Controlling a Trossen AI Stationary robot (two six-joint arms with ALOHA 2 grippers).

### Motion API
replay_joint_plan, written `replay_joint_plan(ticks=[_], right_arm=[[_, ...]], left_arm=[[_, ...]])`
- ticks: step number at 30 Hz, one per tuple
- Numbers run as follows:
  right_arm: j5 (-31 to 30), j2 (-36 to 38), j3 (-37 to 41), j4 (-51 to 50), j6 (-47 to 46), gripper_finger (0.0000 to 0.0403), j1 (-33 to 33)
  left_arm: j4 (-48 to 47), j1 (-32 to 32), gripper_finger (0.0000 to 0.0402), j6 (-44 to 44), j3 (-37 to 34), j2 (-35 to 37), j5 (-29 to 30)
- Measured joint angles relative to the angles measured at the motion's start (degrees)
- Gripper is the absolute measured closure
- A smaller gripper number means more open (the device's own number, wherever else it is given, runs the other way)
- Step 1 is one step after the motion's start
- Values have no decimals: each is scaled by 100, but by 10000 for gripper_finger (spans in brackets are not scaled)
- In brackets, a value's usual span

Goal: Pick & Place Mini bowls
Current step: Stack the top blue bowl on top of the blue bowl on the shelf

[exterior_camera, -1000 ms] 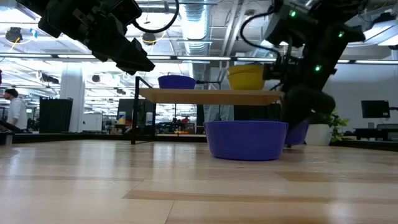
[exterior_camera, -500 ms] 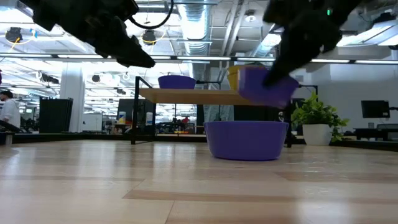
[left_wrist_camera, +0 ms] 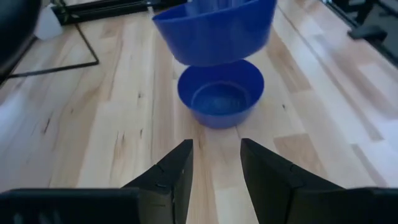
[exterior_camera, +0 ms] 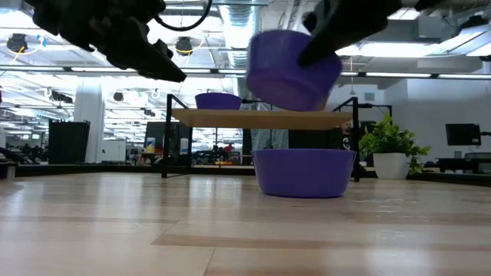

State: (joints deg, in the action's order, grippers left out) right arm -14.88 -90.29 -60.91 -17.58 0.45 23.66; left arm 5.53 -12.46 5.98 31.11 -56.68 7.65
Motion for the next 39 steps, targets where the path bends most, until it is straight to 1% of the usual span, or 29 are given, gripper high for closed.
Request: replay_joint_plan(ticks=[4, 7, 13, 20, 26, 39], right_arm=[[326, -345, -327, 118, 363, 403, -53], [436, -548, -472, -66, 409, 403, -111], [482, -671, -491, -785, -77, 403, -299], [1174, -853, -504, -636, -204, 403, -389], [1210, -847, -489, -954, -464, 403, -395], [1209, -847, -489, -921, -461, 403, -426]], left_arm=[[104, 3, 269, 153, 0, -127, 1], [117, 3, 269, 162, 0, -129, 2], [159, 2, 269, 157, 0, -116, 3], [269, 2, 269, 72, 0, -133, -111], [294, 2, 269, 62, 0, -282, -191], [447, 2, 269, 121, 0, -352, -191]])
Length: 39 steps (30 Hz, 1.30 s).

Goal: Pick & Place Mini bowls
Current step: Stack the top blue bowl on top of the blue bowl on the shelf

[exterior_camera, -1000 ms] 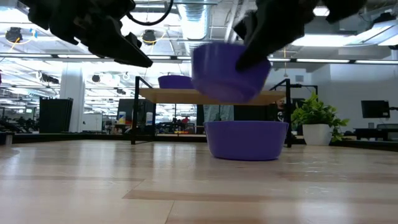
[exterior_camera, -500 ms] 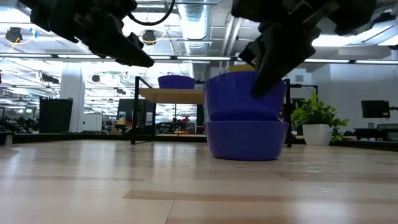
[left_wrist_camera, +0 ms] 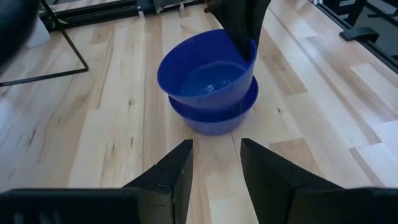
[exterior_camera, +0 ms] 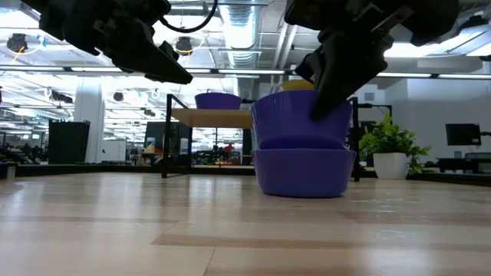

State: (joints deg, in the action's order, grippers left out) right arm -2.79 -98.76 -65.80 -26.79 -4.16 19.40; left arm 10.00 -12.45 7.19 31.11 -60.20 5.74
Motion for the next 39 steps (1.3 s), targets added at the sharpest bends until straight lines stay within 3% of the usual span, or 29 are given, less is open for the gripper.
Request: replay_joint_plan(ticks=[14, 21, 26, 32, 39], right_arm=[[-20, 40, -37, -34, 329, 403, -23], [-15, 52, -1184, -1191, 748, 403, -271], [196, 55, -1787, -1672, 1197, 403, -445], [927, 57, -1887, -1692, 1516, 403, -638], [1098, 57, -1888, -1595, 1728, 403, -699]], left_arm=[[131, -155, 269, 64, 0, 27, -15], [165, -244, 269, 1345, 0, 349, 2], [168, -262, 269, 1767, 0, 600, 24], [163, -262, 262, 2438, 0, 660, 24], [395, -262, 220, 3323, 0, 287, -52]])
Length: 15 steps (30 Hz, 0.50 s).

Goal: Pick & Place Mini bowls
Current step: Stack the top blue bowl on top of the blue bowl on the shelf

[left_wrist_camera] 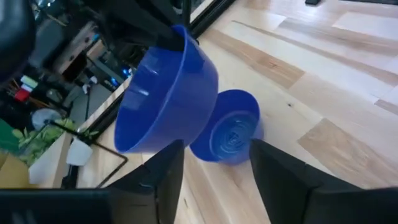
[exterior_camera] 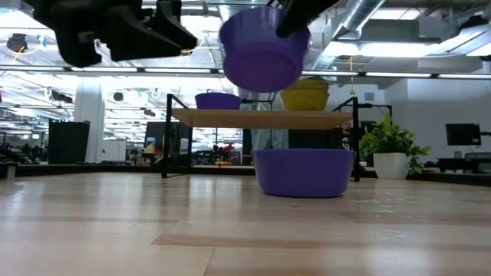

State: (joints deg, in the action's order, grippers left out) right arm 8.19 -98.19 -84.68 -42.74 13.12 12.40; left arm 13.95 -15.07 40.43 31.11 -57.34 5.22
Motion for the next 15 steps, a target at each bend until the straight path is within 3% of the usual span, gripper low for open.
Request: replay_joint_plan(ticks=[5, 15], right_arm=[[516, 0, 0, 187, 177, 403, 5], [698, 0, 0, 161, 333, 403, 111]], left_arm=[[795, 0, 206, 584, 0, -514, -10], [1713, 0, 209, 1187, 0, -1056, -15]])
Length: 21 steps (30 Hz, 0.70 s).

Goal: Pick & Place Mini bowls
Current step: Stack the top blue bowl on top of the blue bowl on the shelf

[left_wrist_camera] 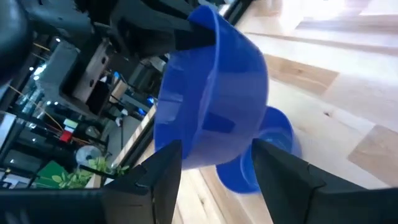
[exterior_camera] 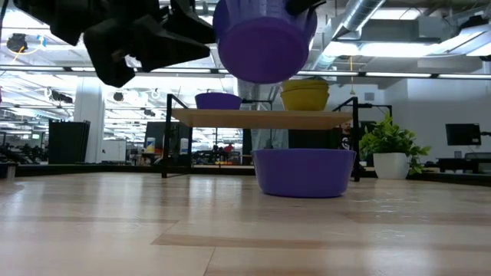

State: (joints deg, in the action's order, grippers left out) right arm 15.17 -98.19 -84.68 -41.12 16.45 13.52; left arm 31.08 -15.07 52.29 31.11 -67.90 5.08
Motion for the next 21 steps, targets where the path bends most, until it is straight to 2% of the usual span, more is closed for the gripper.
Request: replay_joint_plan(ticks=[9, 15, 21], right_arm=[[10, -2, 0, 0, 72, 403, -15], [11, -4, 0, 1, 72, 403, -15], [38, -11, 0, 1, 131, 403, -15]], left_arm=[[808, 6, 209, -193, 0, -275, -805], [812, 11, 218, -487, -1, -376, -856], [983, 124, 258, -588, 2, -613, -866]])
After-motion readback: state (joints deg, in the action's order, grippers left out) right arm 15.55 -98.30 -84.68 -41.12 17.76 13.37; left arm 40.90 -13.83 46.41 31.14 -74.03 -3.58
